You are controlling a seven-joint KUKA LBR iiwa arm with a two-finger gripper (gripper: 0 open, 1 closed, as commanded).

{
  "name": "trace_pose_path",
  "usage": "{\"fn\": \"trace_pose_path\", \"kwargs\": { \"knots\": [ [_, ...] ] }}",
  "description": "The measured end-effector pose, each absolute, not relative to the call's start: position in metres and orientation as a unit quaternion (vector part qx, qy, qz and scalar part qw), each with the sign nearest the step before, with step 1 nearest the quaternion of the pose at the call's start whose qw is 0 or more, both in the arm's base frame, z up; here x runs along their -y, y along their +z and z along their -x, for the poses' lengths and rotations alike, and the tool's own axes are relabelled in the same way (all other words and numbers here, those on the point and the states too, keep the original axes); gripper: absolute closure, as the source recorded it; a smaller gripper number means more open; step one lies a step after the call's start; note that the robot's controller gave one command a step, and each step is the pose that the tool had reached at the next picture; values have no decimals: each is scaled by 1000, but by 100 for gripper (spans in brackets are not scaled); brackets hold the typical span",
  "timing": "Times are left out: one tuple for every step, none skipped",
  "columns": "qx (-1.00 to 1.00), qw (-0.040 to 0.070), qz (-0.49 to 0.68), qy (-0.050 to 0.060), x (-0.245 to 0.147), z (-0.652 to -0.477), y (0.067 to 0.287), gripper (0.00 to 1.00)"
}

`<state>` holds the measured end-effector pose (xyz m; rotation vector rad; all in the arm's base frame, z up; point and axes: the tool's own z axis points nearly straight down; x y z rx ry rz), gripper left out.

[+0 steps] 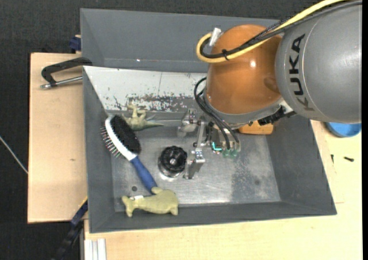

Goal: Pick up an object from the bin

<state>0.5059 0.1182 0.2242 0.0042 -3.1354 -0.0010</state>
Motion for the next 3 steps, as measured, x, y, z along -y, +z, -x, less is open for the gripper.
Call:
{"fn": "trace_pose_path", "kwargs": {
  "knots": [
    [997,-7,-82,-2,-96,-518,94,0],
    [965,-9,-261,-1,-97,-583,83,0],
    [965,-11,-260,-2,-99,-583,83,100]
  ]
}}
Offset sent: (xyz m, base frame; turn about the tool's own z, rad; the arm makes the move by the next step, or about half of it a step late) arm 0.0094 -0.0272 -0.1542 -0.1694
